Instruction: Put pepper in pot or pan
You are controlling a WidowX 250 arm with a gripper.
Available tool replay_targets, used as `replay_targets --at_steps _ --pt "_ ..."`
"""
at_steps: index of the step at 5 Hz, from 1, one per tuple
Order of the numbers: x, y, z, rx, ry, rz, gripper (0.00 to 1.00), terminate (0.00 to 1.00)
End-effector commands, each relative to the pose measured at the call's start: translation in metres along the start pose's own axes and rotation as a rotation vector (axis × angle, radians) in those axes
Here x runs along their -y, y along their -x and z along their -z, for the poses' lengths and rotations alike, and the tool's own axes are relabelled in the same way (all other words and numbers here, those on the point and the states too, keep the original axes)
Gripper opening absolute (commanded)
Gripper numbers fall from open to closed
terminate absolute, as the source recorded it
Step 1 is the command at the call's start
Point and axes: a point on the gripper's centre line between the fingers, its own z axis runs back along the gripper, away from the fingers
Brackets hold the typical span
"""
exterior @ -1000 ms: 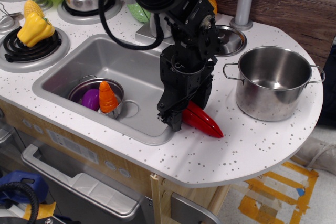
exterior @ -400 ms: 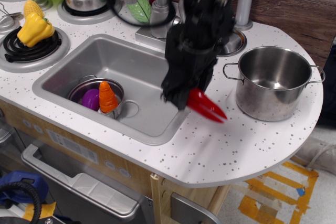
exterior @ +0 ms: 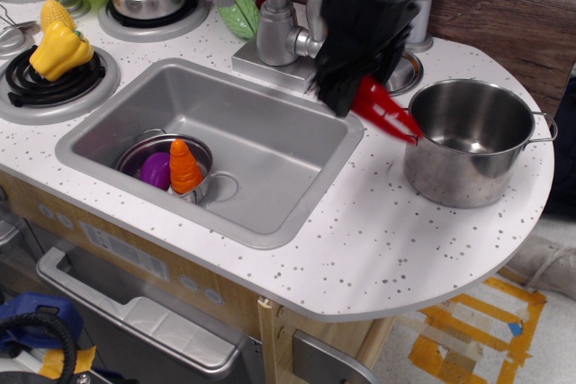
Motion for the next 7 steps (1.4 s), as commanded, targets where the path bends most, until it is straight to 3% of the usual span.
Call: replay_targets --at_steps 1,2,4,5,7 --pt "0.044 -0.004 -0.032 0.054 0.091 0.012 0.0 0.0" --pt "0.057 0.006 -0.026 0.044 0.124 0.006 0.0 0.0" --pt "0.049 0.033 -0.004 0.006 0.163 -0.048 0.0 0.0" --pt "0.045 0.038 -0.001 -0.015 0.176 -0.077 1.0 0.0" --pt "0.045 0.038 -0.001 -0.015 0.176 -0.077 1.0 0.0"
